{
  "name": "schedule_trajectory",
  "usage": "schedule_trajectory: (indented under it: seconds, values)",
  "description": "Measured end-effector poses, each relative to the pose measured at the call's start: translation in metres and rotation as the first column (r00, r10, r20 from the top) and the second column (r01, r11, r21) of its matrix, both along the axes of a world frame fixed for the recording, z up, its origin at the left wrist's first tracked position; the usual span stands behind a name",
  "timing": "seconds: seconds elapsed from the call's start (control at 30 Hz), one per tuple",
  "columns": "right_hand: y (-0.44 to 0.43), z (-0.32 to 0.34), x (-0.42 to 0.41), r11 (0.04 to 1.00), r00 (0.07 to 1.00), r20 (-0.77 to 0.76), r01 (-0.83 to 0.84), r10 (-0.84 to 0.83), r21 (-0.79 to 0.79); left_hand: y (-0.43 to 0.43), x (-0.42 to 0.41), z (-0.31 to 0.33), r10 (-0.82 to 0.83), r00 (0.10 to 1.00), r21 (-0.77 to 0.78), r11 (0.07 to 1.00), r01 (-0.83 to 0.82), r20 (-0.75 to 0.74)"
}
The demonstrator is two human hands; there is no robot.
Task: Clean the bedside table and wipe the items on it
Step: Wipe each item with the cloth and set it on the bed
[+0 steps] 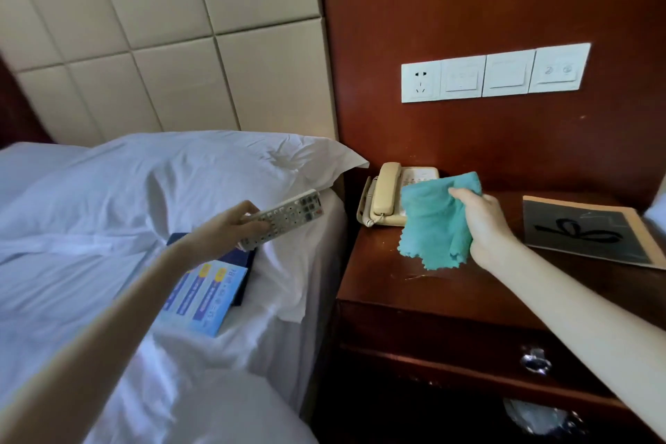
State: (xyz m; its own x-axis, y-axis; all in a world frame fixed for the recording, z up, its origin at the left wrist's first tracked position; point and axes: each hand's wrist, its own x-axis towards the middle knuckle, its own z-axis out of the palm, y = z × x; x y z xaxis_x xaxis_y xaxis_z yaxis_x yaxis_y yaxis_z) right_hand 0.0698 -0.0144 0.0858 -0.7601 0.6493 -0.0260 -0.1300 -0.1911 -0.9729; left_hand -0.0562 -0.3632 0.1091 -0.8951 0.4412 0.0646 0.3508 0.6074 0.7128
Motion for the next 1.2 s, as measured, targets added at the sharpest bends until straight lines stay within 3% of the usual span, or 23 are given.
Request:
schedule_trajectory:
  seconds: [0.33,0.47,0.8,0.9,1.07,1.2]
  values:
    - [-0.056,-0.006,-0.037,0.988,0.987,0.039,-0.154,0.154,0.003,-0.127,0.011,0.023,0.022,0.988,-0.305,0.952,0.026,0.152]
    - [-0.071,-0.009,-0.043,0.983,0.982,0.059,-0.182,0.181,0.013,-0.143,0.01,0.022,0.024,0.978,-0.449,0.891,0.073,0.207]
    - [-0.071,-0.006,-0.043,0.979,0.979,0.044,-0.199,0.197,0.043,-0.123,0.016,0.024,0.013,0.999,-0.709,0.705,0.013,0.031]
    - [-0.068,-0.006,-0.043,0.98,0.98,0.048,-0.197,0.195,0.042,-0.118,0.017,0.027,0.011,0.999,-0.723,0.69,-0.036,-0.039]
    - [-0.063,-0.007,-0.037,0.981,0.981,0.044,-0.19,0.188,0.035,-0.085,0.017,0.032,-0.086,0.984,-0.572,0.82,-0.018,-0.155]
    - [-0.047,-0.006,-0.026,0.984,0.984,0.039,-0.173,0.172,0.03,-0.041,0.016,0.032,-0.192,0.952,-0.554,0.832,0.028,-0.24]
